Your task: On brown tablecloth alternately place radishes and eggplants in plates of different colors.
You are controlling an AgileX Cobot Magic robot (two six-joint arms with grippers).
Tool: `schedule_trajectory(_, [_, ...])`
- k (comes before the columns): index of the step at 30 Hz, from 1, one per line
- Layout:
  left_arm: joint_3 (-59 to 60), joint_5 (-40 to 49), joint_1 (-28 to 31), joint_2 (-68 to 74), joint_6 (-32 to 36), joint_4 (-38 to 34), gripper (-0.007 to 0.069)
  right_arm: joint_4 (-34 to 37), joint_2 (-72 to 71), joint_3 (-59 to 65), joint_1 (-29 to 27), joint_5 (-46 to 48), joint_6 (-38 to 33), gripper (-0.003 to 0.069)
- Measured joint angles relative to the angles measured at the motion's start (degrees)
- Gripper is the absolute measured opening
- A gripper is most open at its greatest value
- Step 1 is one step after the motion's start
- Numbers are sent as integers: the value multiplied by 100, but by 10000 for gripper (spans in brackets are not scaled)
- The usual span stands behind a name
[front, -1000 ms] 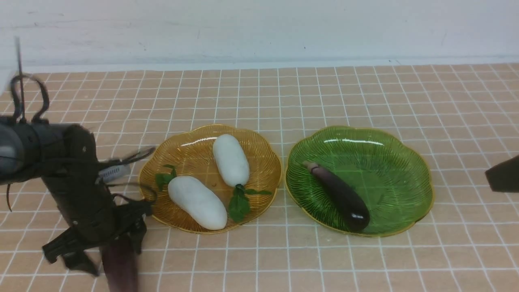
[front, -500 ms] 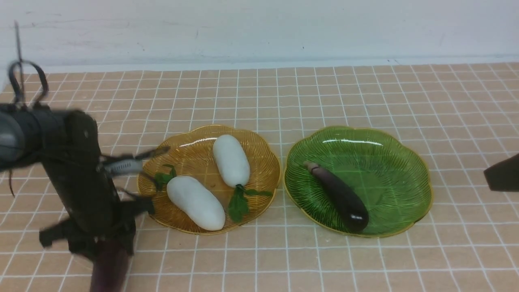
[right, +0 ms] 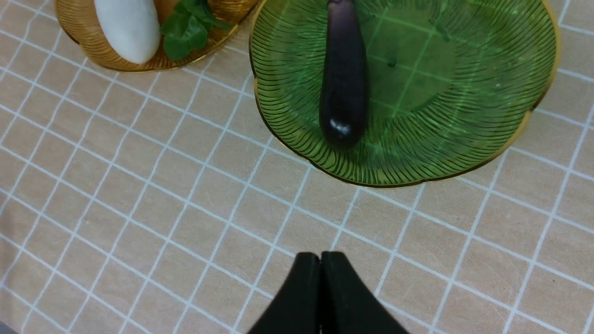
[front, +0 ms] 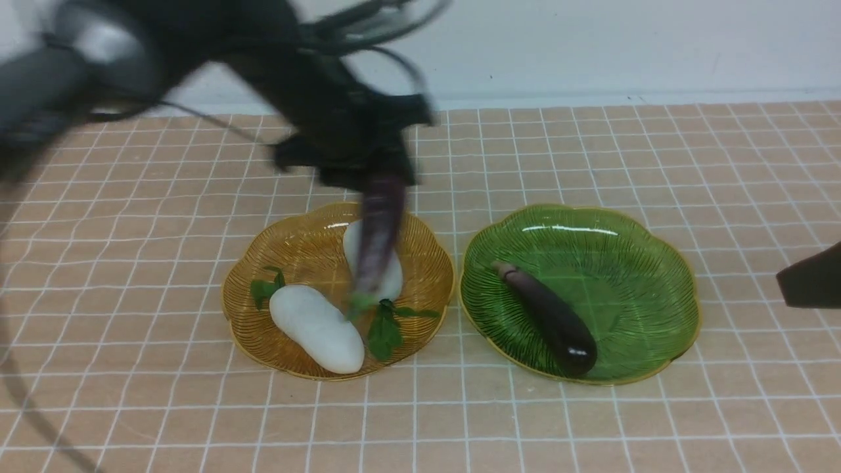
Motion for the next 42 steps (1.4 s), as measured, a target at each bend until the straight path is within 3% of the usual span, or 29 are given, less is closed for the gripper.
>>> schedule_trajectory(5, [-1575,-400,-726,1479,11,-616,324,2,0,0,0,0,0,-15])
schedule_trajectory(10, [-2455,-414,-960,2213,30,-793,374,-43,0,0,0,0,-1,-15])
schedule_trajectory(17, [-2974,-287,-852,2512,728,-1364,581,-236,-126,0,0,0,257,-15])
schedule_trajectory(18, [-3086,-187,-812,2512,952,-1372,568,-329,-244,0,0,0,395,-15])
schedule_trajectory(20, [-3338,164,-701,2430,1252,-1345,473,-592,-560,0,0,0,649,-15])
schedule_trajectory(25, [-3996,1253,-340,2067,1588,-1054,59,-1619,-2228,262,0,-22,1422,-15])
schedule_trajectory(26, [-4090,1335,-294,2043,1626,-970,33,-1703,-2692,477,0,-157,1475,-15])
schedule_trajectory(27, [-4165,1361,-256,2029,1657,-898,16,-1738,-3008,698,0,-353,1497,-15])
schedule_trajectory(30, [-4230,1458,-215,2023,1699,-680,-4,-1711,-4382,2154,0,-2125,1509,-15])
schedule_trajectory(35, [-4230,1474,-215,2023,1714,-661,-4,-1437,-5313,3810,0,-4664,1509,-15])
schedule_trajectory(37, [-4230,1474,-215,2023,1719,-657,-4,-1400,-5401,4071,0,-5239,1509,-15])
schedule_trajectory(42, [-4230,1474,-215,2023,1719,-644,-4,-1371,-5421,4260,0,-5499,1509,-15])
